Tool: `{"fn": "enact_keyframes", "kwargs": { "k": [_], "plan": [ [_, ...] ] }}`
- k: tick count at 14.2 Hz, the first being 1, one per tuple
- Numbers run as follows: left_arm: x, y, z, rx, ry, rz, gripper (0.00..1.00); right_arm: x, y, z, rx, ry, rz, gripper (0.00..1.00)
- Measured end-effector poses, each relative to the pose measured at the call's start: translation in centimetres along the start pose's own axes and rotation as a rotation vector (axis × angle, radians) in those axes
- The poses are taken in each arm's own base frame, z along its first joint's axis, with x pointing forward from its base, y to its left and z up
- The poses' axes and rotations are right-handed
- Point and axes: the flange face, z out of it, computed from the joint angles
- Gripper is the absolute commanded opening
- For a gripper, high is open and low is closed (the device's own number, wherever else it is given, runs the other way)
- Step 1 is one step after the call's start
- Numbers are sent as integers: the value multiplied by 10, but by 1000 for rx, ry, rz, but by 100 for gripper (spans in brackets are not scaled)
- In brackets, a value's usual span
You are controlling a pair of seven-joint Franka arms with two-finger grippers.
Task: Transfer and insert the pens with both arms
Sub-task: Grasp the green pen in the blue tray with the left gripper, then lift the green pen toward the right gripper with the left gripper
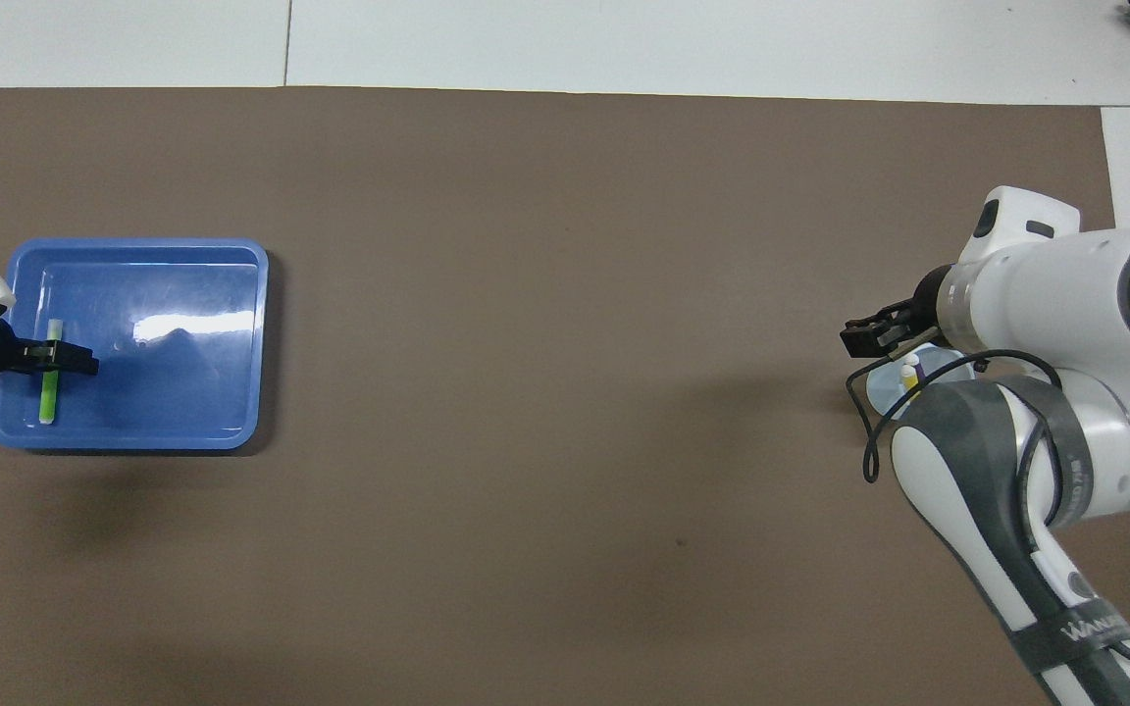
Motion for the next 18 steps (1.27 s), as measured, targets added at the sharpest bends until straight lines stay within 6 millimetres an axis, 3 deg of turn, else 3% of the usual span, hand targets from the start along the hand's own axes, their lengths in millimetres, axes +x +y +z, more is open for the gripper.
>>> {"fn": "enact_keyframes", "kwargs": {
  "k": [2, 3, 4, 5, 13, 16, 18],
  "plan": [
    [1, -2, 0, 4, 4, 0, 40, 0, 0, 0, 4, -4, 2, 100],
    [2, -4, -2, 8, 9, -3, 25, -1, -1, 1, 7, -12, 2, 100],
    [3, -5, -5, 10, 14, -3, 4, -2, -1, 1, 8, -15, 2, 100],
    [3, -6, -7, 14, 17, -3, 0, -2, -1, 1, 10, -21, 1, 100],
    [6, -6, -9, 20, 25, -6, 0, -4, -2, -7, 6, -20, 2, 100],
    [19, 18, -20, 4, -2, -63, 0, -4, -2, -7, 5, -18, 2, 100],
    [36, 41, -48, -22, -27, -155, 0, -4, -2, -8, 5, -18, 2, 100]
  ]
}}
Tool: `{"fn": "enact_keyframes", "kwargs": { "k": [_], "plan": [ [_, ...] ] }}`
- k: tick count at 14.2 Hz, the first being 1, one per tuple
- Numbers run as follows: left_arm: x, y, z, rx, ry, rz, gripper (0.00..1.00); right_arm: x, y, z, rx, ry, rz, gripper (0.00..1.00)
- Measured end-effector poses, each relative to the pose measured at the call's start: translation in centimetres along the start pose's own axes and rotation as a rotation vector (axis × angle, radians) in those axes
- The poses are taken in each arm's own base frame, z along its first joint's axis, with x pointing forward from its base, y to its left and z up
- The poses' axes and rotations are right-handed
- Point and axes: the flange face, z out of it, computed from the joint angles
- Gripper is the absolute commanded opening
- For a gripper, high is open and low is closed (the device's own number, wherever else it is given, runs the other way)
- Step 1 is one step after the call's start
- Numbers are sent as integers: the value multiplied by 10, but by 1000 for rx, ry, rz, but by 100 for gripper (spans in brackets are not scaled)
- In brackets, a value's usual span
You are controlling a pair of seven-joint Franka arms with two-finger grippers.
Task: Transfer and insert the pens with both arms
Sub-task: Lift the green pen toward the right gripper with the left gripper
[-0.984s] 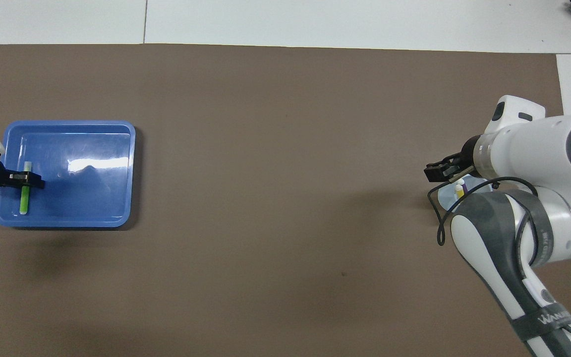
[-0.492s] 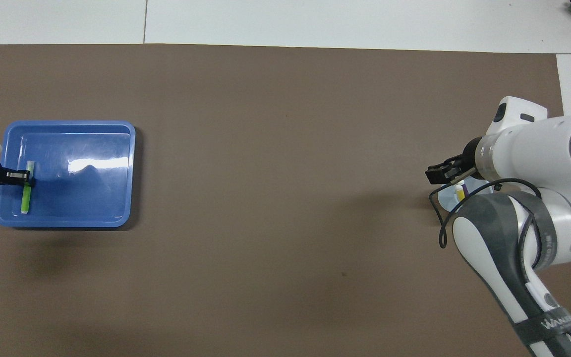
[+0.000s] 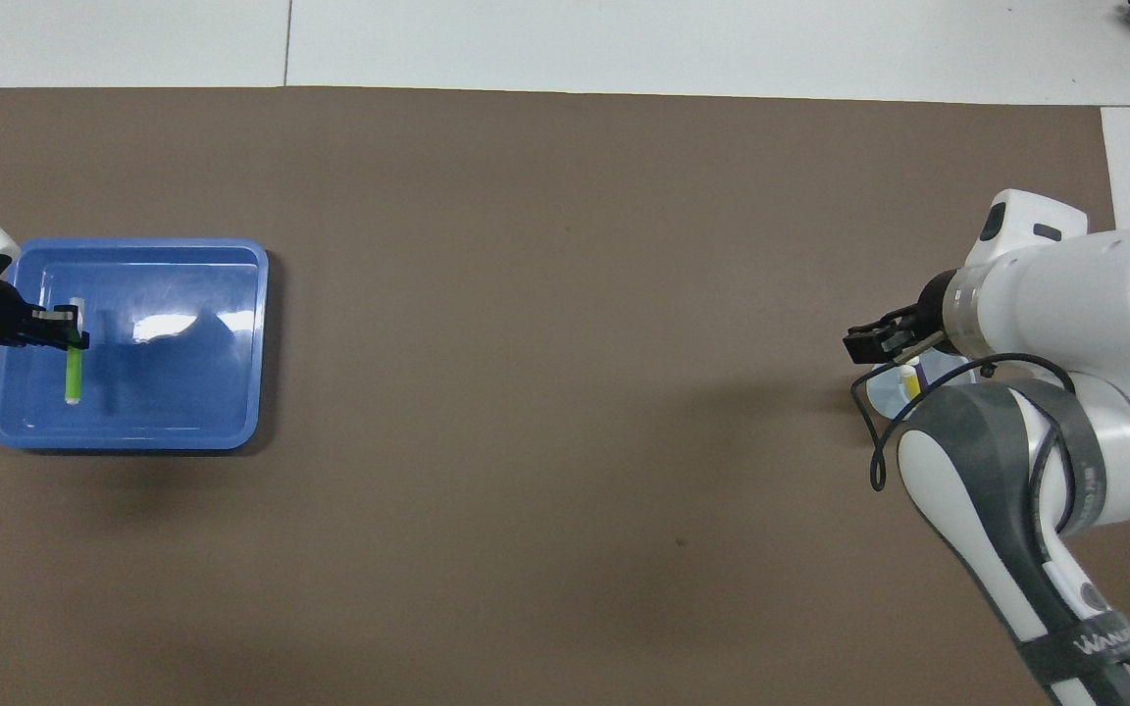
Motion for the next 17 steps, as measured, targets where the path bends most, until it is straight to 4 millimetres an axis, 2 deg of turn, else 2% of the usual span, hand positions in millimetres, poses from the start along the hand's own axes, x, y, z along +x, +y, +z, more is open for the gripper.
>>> {"fn": "enact_keyframes", "kwargs": {
  "k": [3, 9, 14, 17],
  "plan": [
    [5, 37, -50, -65, -3, -153, 0, 0, 0, -1, -1, 1, 0, 100],
    [-20, 110, -123, -219, -25, -541, 0, 2, 1, -11, -9, 19, 0, 100],
    [-37, 181, -161, -332, -75, -886, 0, 2, 0, -12, -5, 21, 2, 100],
    [-52, 224, -176, -382, -70, -1048, 0, 4, -5, -12, 110, 56, 86, 100]
  ]
}}
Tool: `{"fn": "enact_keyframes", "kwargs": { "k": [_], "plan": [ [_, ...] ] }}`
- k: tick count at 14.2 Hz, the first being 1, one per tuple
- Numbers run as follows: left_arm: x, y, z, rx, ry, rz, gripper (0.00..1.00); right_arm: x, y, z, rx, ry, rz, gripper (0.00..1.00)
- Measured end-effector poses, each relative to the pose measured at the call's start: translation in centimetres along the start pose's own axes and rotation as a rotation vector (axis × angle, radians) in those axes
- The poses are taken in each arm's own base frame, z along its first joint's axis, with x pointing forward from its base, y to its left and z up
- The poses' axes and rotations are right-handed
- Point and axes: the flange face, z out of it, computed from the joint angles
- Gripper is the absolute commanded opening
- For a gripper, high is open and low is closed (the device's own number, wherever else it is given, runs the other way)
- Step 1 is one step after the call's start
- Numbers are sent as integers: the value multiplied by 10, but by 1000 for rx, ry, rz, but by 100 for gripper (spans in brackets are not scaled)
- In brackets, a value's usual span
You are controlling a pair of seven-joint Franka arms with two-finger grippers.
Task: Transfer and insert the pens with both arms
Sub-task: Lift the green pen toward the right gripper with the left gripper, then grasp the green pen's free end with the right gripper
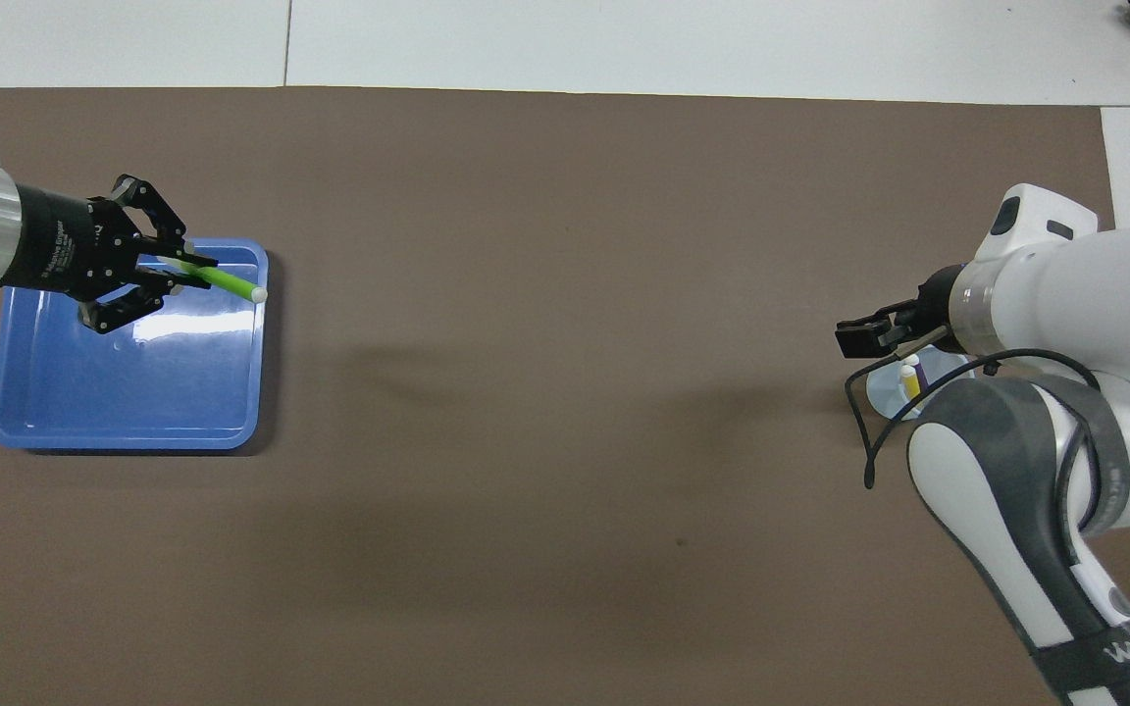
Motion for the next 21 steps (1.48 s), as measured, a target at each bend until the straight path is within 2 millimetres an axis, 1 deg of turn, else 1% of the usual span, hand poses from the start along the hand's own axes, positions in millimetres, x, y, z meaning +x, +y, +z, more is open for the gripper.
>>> {"fn": "enact_keyframes", "kwargs": {
  "k": [1, 3, 4, 5, 6, 7, 9, 10, 11, 13, 15, 16, 18, 20, 21],
  "plan": [
    [-20, 1, 2, -16, 5, -40, 0, 2, -2, -2, 49, 20, 37, 100],
    [-66, 2, 9, -38, 9, -105, 0, 10, -10, -13, 156, 73, 141, 100],
    [-87, 2, 12, -42, 7, -129, 0, 17, -19, -20, 209, 96, 208, 100],
    [-104, 1, 13, -44, 3, -152, 0, 25, -34, -28, 258, 112, 276, 100],
    [-117, 0, 13, -47, 0, -174, 0, 34, -55, -36, 301, 127, 348, 100],
    [-128, 1, 13, -53, -2, -199, 0, 45, -81, -45, 342, 147, 427, 100],
    [-144, 1, 14, -69, -6, -261, 0, 63, -140, -56, 415, 187, 582, 100],
    [-153, 1, 17, -75, -9, -287, 0, 69, -167, -60, 445, 203, 648, 100],
    [-161, 0, 21, -83, -12, -310, 0, 74, -192, -62, 475, 215, 702, 100],
    [-178, -4, 29, -107, -34, -361, 0, 82, -232, -63, 532, 237, 784, 100],
    [-186, -11, 32, -125, -81, -405, 0, 91, -261, -63, 579, 250, 830, 100],
    [-186, -14, 33, -132, -95, -418, 0, 96, -271, -61, 594, 254, 835, 100],
    [-187, -18, 34, -144, -112, -434, 0, 102, -292, -50, 611, 241, 823, 100],
    [-188, -19, 32, -151, -127, -451, 0, 102, -308, -41, 616, 226, 806, 100],
    [-189, -19, 31, -156, -133, -458, 0, 101, -314, -39, 616, 218, 799, 98]
  ]
}}
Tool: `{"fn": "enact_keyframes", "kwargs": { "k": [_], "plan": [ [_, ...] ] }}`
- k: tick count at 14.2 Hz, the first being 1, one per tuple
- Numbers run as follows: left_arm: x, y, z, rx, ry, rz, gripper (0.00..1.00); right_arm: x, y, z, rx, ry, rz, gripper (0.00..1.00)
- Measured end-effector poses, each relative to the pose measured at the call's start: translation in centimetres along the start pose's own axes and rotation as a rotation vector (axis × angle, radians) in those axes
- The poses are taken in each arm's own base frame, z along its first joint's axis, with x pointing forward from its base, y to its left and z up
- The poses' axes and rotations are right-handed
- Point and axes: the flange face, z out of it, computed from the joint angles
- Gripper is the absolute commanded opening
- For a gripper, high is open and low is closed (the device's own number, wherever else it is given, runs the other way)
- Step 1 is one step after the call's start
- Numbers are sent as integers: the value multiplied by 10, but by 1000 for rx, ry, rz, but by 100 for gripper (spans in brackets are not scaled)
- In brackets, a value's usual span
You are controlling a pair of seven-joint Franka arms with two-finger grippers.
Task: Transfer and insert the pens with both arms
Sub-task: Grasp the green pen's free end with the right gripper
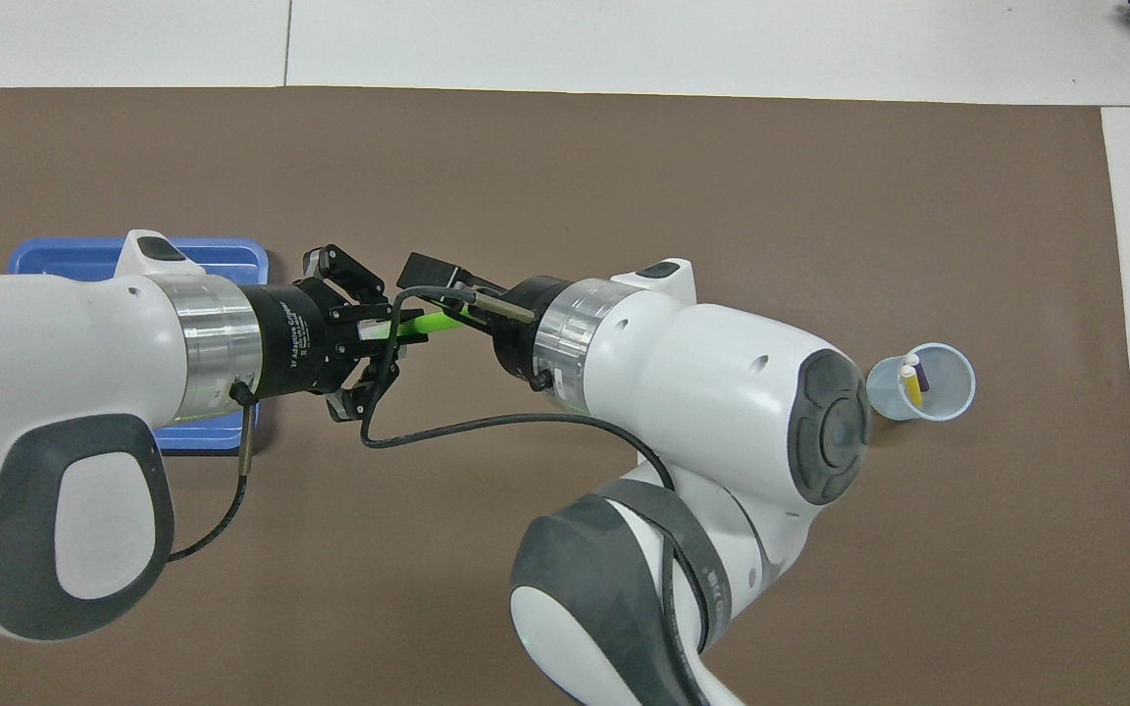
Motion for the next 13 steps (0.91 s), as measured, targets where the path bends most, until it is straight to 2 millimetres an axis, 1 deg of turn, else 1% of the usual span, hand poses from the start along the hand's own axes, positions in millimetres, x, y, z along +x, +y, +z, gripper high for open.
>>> {"fn": "enact_keyframes", "kwargs": {
  "k": [2, 4, 5, 8, 10, 11, 13],
  "plan": [
    [-1, 0, -1, -3, -4, -9, 0, -5, -2, 2, -3, -9, -5, 85],
    [-1, 0, -2, -4, -7, -13, 0, -4, 0, 1, -21, -28, -3, 73],
    [-1, 0, -2, -4, -8, -14, 0, -4, 1, -2, -30, -38, -3, 69],
    [-1, -1, -3, -6, -10, -14, 0, 0, -2, -17, -46, -55, -3, 67],
    [-2, -1, -4, -7, -10, -14, 0, 5, -2, -30, -54, -59, -1, 61],
    [-2, -1, -4, -7, -11, -14, 0, 6, -3, -34, -52, -57, -1, 60],
    [-2, -1, -4, -8, -11, -14, 0, 6, -4, -37, -52, -58, -3, 60]
  ]
}}
